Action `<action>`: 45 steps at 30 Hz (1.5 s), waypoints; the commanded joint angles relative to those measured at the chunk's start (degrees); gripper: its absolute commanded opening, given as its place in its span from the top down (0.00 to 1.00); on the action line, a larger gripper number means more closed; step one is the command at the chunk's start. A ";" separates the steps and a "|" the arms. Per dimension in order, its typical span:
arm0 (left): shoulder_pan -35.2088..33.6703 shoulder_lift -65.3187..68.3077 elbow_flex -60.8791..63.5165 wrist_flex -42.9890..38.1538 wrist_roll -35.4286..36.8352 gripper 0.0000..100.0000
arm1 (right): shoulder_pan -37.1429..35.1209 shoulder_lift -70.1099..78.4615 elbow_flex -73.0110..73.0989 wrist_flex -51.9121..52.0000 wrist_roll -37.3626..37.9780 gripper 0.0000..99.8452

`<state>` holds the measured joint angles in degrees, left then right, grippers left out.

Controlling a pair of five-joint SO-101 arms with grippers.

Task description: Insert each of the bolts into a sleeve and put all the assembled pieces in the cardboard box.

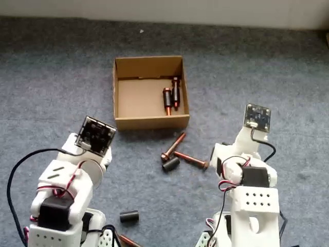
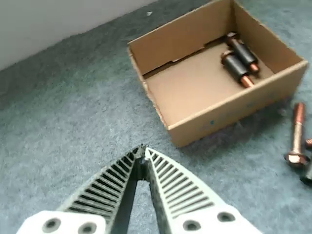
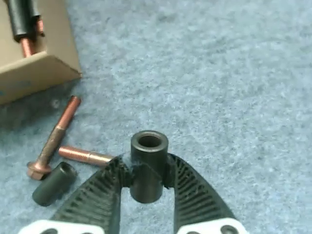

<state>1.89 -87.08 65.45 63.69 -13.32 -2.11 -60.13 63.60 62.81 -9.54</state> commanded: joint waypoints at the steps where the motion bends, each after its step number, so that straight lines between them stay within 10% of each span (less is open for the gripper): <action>1: 7.87 0.40 -10.15 11.43 -6.33 0.98 | 2.59 -1.27 0.84 -2.68 -6.07 1.00; 21: 37.67 43.91 -12.09 24.18 -25.93 0.87 | 11.65 -1.27 2.77 -7.16 -9.49 1.00; 45: 35.38 79.96 -39.87 7.65 -16.79 0.81 | 18.24 -1.27 2.42 -7.16 -9.49 1.00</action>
<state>37.76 -13.49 35.74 74.07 -32.48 14.51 -60.31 66.77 56.92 -18.33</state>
